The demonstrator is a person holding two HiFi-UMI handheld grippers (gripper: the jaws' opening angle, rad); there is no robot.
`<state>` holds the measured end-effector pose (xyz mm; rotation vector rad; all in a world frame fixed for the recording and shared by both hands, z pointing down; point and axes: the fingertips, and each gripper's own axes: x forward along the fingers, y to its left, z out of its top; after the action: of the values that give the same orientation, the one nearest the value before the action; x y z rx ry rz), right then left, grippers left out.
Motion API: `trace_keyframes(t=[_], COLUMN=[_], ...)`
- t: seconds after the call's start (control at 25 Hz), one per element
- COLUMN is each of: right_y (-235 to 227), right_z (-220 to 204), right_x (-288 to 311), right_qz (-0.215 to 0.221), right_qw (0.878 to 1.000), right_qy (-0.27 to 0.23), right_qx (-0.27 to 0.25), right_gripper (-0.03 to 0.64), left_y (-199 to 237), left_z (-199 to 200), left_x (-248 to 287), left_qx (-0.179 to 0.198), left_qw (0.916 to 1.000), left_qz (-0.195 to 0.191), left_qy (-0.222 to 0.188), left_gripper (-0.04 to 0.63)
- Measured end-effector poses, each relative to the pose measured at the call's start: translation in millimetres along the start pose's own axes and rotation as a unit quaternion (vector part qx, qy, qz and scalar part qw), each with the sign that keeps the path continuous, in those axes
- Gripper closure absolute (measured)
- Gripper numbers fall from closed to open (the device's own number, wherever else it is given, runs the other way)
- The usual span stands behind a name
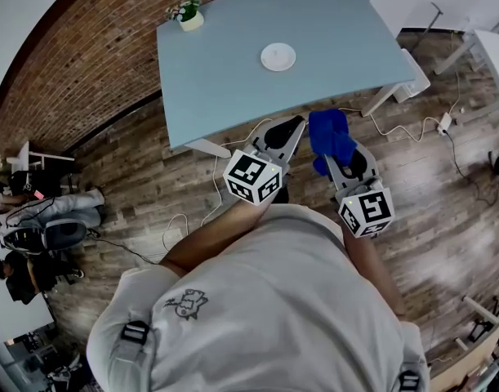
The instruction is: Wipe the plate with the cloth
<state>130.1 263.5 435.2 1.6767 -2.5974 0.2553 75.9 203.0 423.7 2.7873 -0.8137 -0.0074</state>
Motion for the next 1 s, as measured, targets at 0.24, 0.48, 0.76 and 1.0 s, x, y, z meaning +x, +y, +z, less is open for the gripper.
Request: trace_keyframes(t=[0.24,0.48,0.76,1.0], right_y=[-35,-60,-75,-79], right_z=[1,10,24,26], right_x=[35,100,173,228], right_qz=[-0.018,-0.016,-0.021,-0.025], right_qw=[1.0,1.0,1.0,0.999], right_qy=[0.005,0.016,0.003,0.016], right_qx=[-0.001,0.001,0.001,0.011], right_gripper=[0.485,0.485,0.485,0.485], left_y=[27,89,167,225], left_z=[4,15,22,32], left_x=[49,79,100,106], left_qx=[-0.003,-0.015,-0.028,-0.034], left_qw=[0.9998,0.9996,0.999,0.9985], left_qz=[-0.02,-0.018,-0.014,-0.016], left_qy=[0.008,0.017,0.033,0.039], left_gripper=[0.571,0.571,0.571,0.581])
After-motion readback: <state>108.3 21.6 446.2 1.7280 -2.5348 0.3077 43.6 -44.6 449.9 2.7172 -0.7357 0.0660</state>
